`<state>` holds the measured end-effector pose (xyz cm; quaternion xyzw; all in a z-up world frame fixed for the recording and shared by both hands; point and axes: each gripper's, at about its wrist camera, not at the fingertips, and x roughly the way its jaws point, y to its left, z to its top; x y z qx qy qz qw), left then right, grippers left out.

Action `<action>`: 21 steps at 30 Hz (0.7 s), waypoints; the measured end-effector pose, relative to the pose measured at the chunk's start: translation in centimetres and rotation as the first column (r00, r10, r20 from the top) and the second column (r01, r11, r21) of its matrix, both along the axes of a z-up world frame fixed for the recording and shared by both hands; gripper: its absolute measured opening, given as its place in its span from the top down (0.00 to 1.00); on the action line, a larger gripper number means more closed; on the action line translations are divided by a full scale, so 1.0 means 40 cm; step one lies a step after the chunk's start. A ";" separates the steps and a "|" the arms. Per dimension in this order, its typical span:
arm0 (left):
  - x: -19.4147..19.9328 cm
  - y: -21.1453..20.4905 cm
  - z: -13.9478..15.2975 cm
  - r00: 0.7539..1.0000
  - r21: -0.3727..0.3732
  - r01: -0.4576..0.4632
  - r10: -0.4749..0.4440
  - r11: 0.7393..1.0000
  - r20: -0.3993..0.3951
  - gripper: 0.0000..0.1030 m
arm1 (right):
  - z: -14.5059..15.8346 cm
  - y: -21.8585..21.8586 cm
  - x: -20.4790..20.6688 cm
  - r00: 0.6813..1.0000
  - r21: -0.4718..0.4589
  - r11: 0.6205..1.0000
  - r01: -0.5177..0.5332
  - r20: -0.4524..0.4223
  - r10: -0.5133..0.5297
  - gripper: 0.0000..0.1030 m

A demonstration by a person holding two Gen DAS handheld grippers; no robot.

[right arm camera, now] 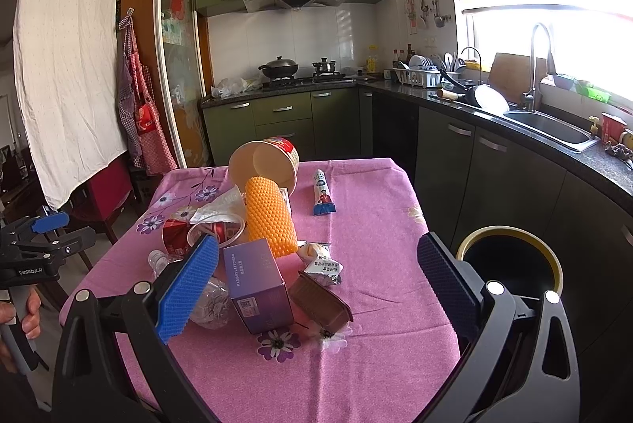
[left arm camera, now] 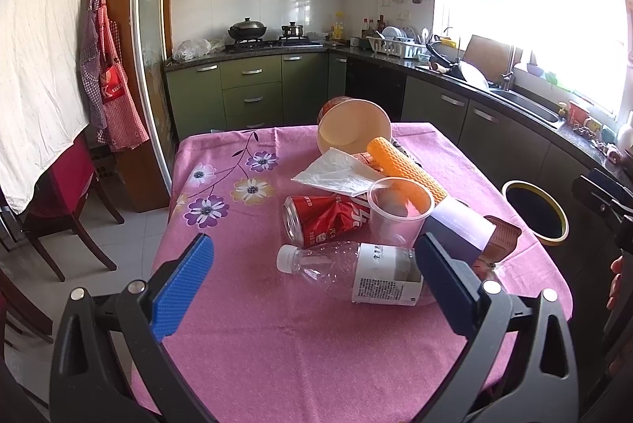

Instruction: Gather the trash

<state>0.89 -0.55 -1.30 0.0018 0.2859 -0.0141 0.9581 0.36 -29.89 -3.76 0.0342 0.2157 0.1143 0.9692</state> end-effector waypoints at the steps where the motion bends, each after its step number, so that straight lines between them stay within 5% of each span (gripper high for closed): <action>1: -0.001 0.000 0.000 1.000 -0.002 0.001 -0.001 1.000 0.000 0.06 | -0.002 0.002 0.000 1.000 0.000 1.000 0.000 -0.001 0.000 0.04; 21: 0.001 -0.002 0.000 1.000 -0.003 0.005 -0.005 1.000 0.001 0.06 | -0.012 -0.002 0.017 1.000 0.005 1.000 -0.002 -0.019 0.002 0.04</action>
